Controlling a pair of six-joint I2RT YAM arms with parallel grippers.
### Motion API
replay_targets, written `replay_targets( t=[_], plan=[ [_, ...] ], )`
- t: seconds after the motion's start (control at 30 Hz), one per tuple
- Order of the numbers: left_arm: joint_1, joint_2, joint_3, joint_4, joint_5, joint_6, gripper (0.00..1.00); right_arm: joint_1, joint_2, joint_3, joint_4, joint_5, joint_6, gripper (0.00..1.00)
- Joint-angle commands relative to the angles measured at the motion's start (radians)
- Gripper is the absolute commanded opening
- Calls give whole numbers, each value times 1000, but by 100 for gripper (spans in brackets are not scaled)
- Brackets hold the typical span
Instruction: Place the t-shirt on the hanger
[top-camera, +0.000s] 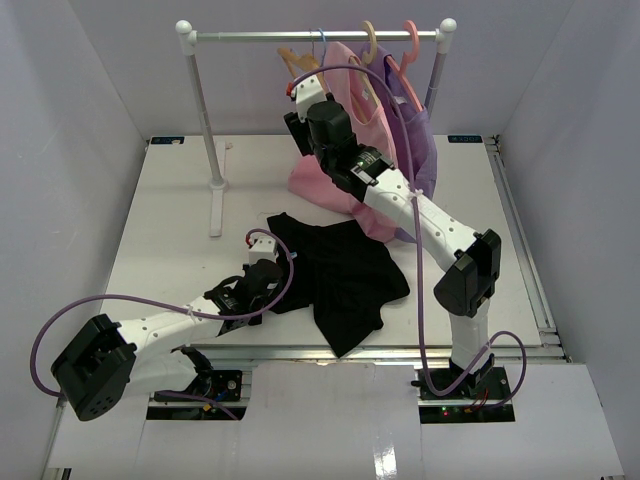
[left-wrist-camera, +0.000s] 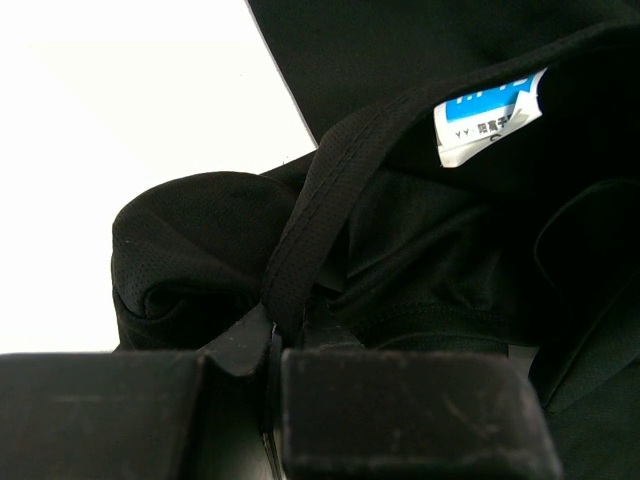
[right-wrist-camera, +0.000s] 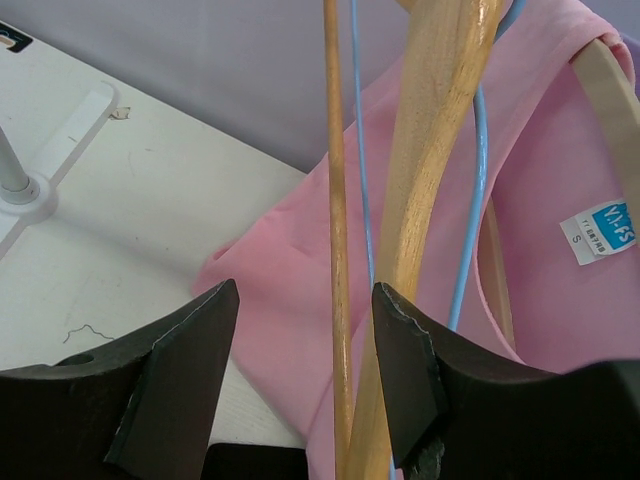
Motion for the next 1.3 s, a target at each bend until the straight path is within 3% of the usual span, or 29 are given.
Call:
replay_targets(
  t=[0.0, 0.7, 1.27],
  plan=[
    [-3, -13, 34, 5, 4, 4, 0, -3, -23, 36, 55, -8, -37, 63],
    [-3, 19, 39, 4, 8, 10, 0, -8, -159, -88, 74, 2, -157, 62],
    [-4, 30, 39, 7, 9, 9, 0, -46, -108, -69, 52, -39, -129, 61]
  ],
)
